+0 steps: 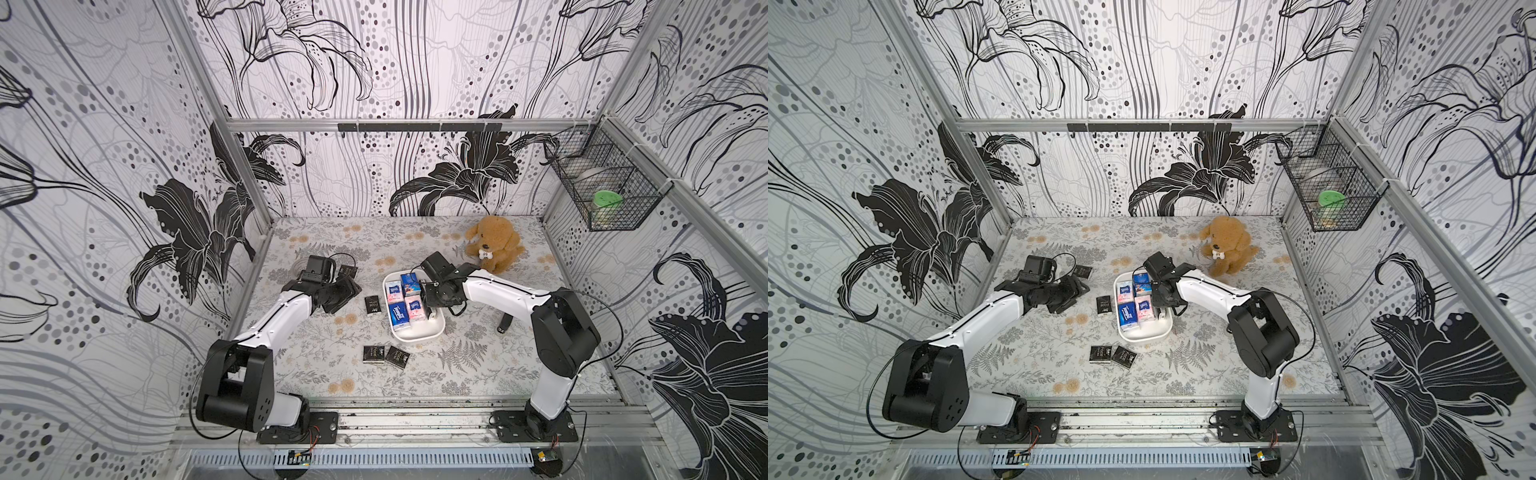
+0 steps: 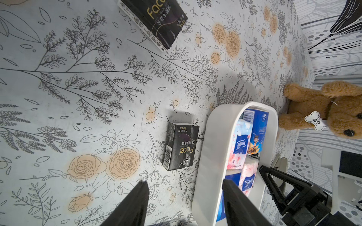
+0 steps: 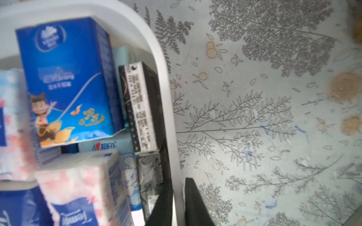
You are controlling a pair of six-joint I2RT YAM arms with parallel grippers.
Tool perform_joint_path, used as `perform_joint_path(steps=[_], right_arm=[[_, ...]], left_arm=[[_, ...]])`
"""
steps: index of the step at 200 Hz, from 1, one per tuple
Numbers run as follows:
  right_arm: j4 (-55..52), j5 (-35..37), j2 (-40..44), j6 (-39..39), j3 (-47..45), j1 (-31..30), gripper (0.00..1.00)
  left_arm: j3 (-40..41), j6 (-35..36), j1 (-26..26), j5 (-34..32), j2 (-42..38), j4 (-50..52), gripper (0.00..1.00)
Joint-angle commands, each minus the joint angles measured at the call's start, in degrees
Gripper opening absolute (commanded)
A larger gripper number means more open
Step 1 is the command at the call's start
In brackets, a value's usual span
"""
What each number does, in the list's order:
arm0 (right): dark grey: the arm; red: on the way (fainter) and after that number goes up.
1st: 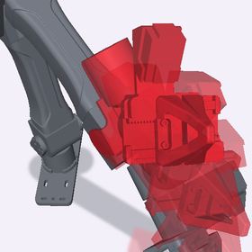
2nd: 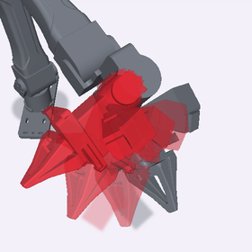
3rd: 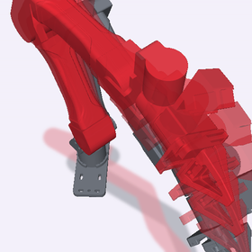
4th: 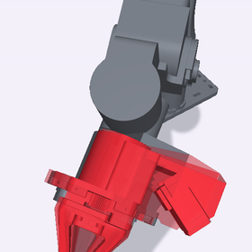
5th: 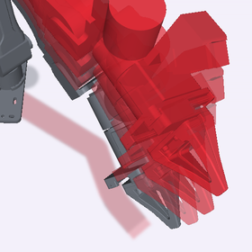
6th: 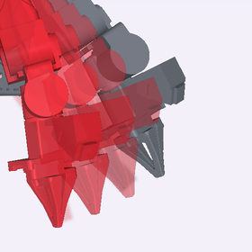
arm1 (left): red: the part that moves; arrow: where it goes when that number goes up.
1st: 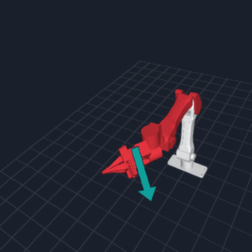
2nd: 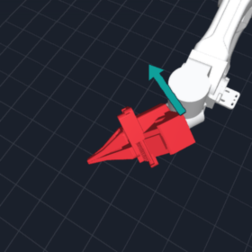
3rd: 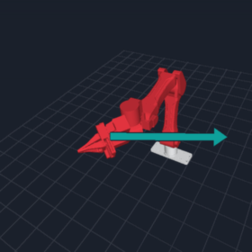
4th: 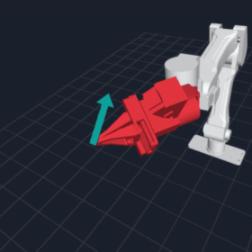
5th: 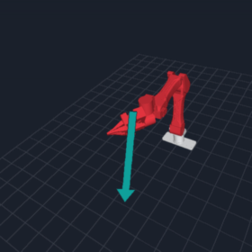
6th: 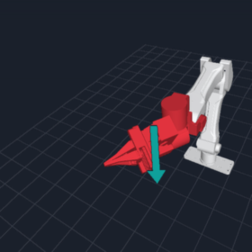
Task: Put the pocket tissues into the storage box
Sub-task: Move the storage box to the center of the board.
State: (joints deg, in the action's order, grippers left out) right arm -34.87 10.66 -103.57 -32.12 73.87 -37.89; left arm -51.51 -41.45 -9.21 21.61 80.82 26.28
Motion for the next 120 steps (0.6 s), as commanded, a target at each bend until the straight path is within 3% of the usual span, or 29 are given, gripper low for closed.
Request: perform_joint_path(steps=[1, 64, 104, 120], right_arm=[[-4.3, 4.9, 3.4, -1.1, -2.9, 1.1, 0.16], [-3.8, 4.3, 9.9, -0.7, -10.0, 6.7, 0.21], [-5.2, 3.8, 11.0, -1.2, -8.0, 6.9, 0.52], [-7.4, 4.9, 11.5, -1.2, -5.8, 6.7, 0.59]], left_arm=[[0.2, 1.0, 0.3, -0.6, -0.7, -0.2, 0.64], [0.4, 1.6, 0.3, -1.6, -0.7, 0.1, 0.65], [0.0, 2.0, 0.3, -2.1, -0.5, 0.7, 0.64], [-0.1, 1.8, 0.3, -2.1, -0.4, 0.5, 0.64]])
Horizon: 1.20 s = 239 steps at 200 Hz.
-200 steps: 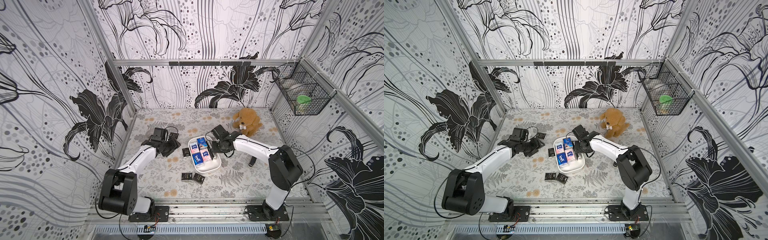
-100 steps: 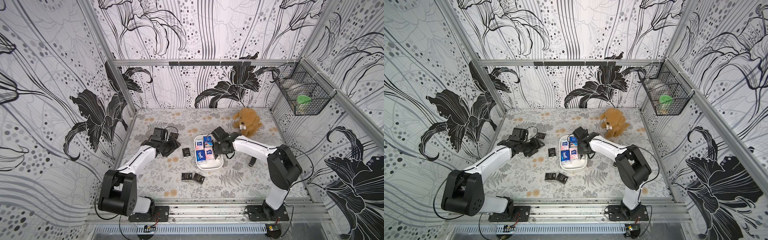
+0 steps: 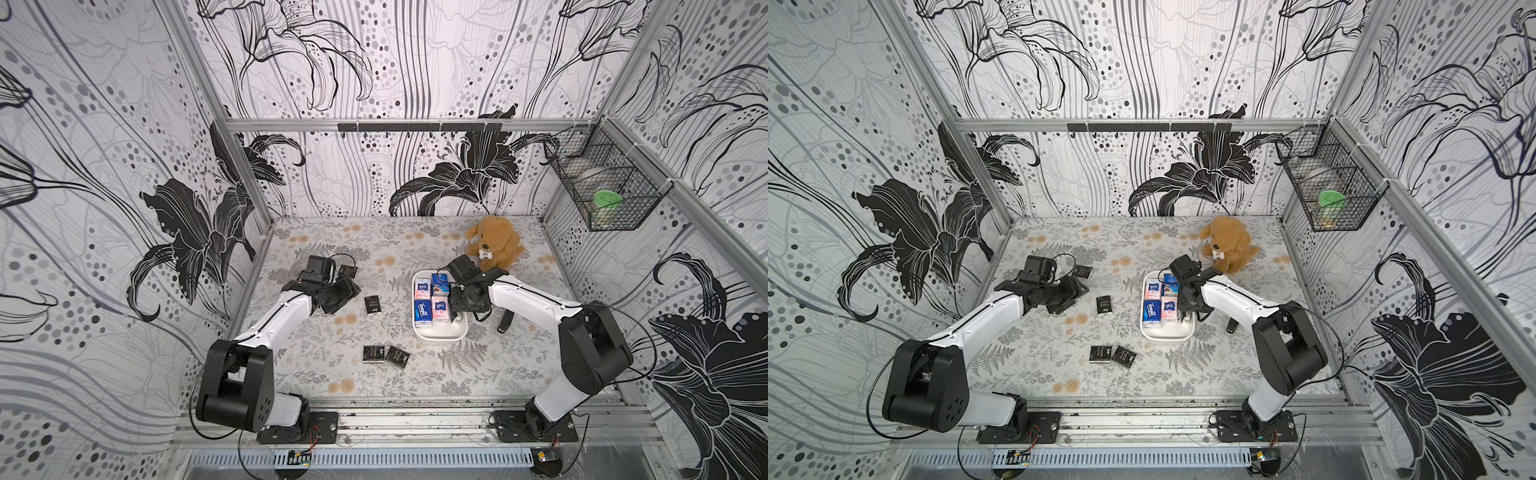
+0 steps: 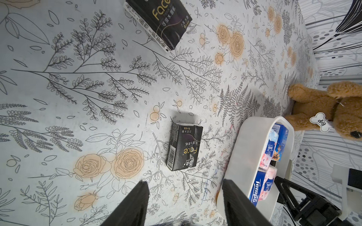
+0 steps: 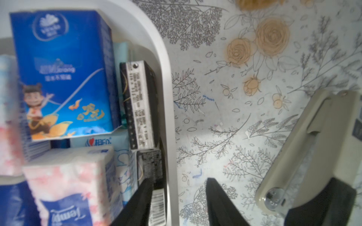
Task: Put the pocket tissues into the storage box
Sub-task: Move the storage box to the center of the board, then pick up the pocket tissues from the center of the board.
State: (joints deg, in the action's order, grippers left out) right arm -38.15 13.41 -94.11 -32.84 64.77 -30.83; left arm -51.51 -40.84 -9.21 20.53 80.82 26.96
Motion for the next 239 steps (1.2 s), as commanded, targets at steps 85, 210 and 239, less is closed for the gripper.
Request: perform_joint_path(steps=[85, 210, 239], right_arm=[[-3.1, -0.7, -4.6, -0.3, 17.6, -16.6, 0.73], [-2.0, -4.2, -34.2, -3.0, 44.1, -25.0, 0.86], [-7.2, -2.4, -40.9, -3.5, 52.3, -25.0, 0.86]], left_arm=[[-0.3, 2.8, 6.6, 0.0, 5.3, -2.3, 0.64], [-0.1, 8.2, 14.3, -8.2, -0.6, 4.4, 0.65], [-0.2, 8.1, 15.2, -7.4, -1.6, 4.6, 0.65]])
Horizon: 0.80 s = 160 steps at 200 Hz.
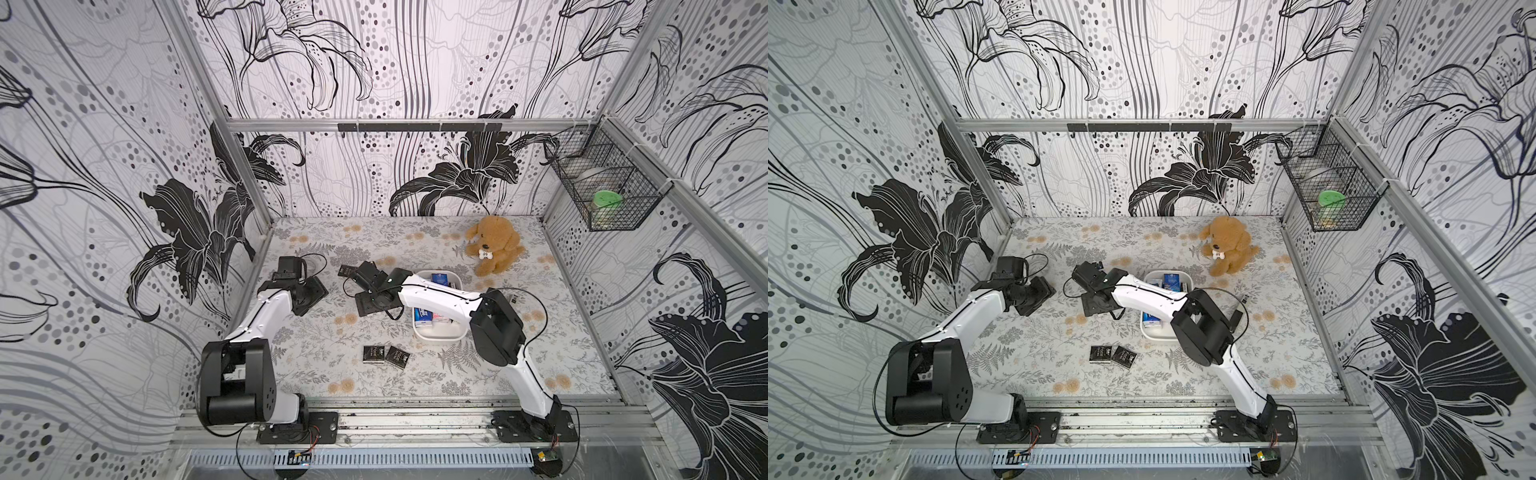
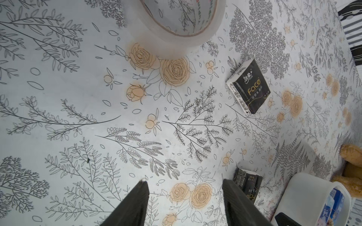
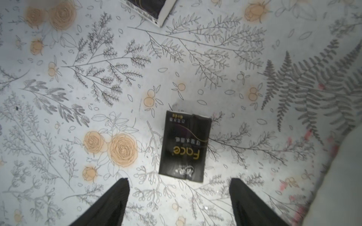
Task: Put the pocket tissues into the storage box
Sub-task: Pick up the pocket tissues from the center of the board.
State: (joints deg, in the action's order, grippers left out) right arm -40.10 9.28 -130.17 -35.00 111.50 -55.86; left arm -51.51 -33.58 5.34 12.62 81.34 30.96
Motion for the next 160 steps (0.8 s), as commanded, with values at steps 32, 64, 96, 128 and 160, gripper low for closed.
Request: perform_joint_path(steps=[32, 64, 96, 128, 160], right_arm=[[-8.7, 3.2, -10.4, -2.3, 12.3, 0.0, 0.85], [-9.7, 3.5, -12.6, -3.0, 14.5, 0.0, 0.83], [-9.1, 3.4, -13.0, -3.2, 13.4, 0.3, 0.81], [-8.2, 3.8, -13.0, -3.1, 12.9, 0.5, 0.57], [-3.4, 4.7, -8.6, -3.1, 8.7, 0.4, 0.51]], left_arm=[[1.2, -0.2, 0.6, 2.2, -3.7, -0.1, 0.65], [2.6, -0.3, 0.6, 3.4, -4.9, -0.4, 0.65], [3.3, -0.9, 0.6, 5.4, -5.3, -0.9, 0.65], [3.5, -1.1, 0.6, 6.1, -5.4, -1.3, 0.65], [3.6, -1.1, 0.6, 6.7, -5.6, -1.3, 0.65]])
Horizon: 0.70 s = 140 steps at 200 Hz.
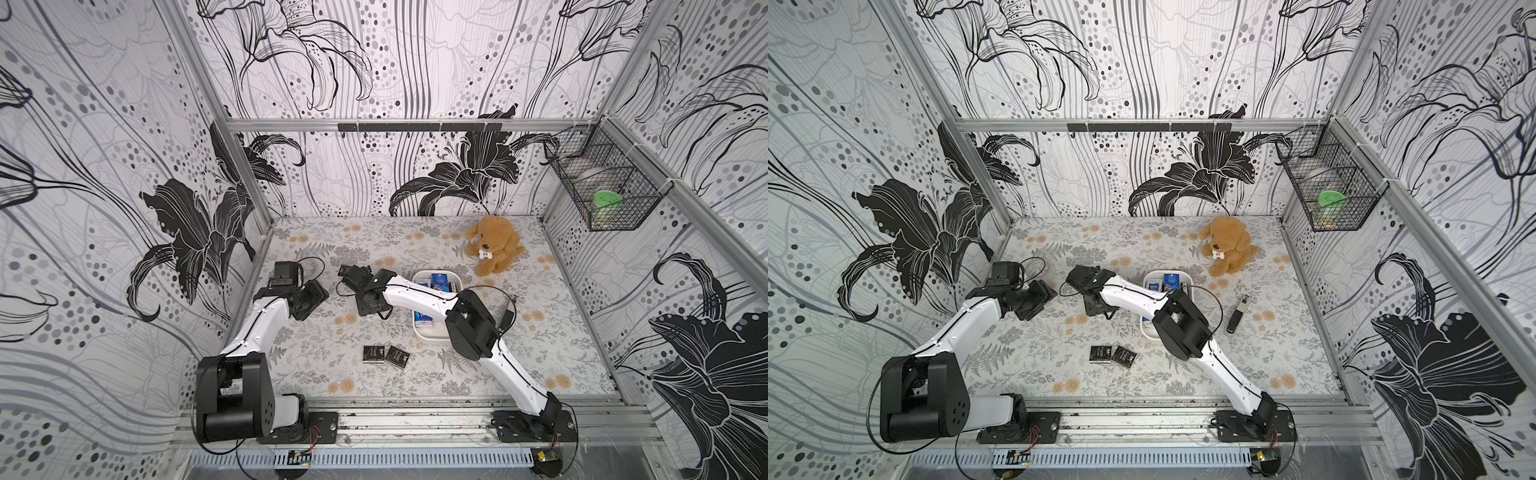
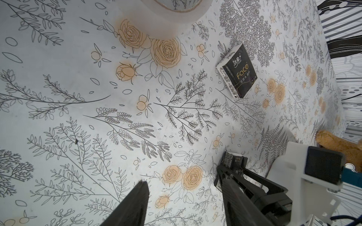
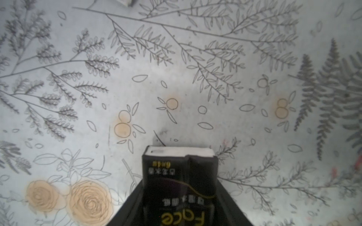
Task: Put the pocket tissues into the storage box
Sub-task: Pick up the pocket tissues from the center of the board.
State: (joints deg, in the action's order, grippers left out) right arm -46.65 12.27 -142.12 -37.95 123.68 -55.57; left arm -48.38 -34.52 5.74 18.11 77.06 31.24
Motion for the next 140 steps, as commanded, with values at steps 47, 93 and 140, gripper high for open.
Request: perform_joint_path(steps=[47, 93, 140], right_arm=[[11.3, 5.0, 16.6, -0.8, -15.6, 0.1, 0.5], [14.7, 8.2, 31.7, -2.2, -32.5, 0.1, 0.5], [13.4, 12.5, 44.4, -6.7, -47.3, 0.1, 0.51]], left_arm=[[-0.4, 1.2, 0.2, 1.8, -1.6, 0.2, 0.65], [-1.7, 0.5, -1.2, 2.5, -1.5, 0.3, 0.65], [-3.0, -1.8, -5.5, 1.1, 0.0, -1.1, 0.64]])
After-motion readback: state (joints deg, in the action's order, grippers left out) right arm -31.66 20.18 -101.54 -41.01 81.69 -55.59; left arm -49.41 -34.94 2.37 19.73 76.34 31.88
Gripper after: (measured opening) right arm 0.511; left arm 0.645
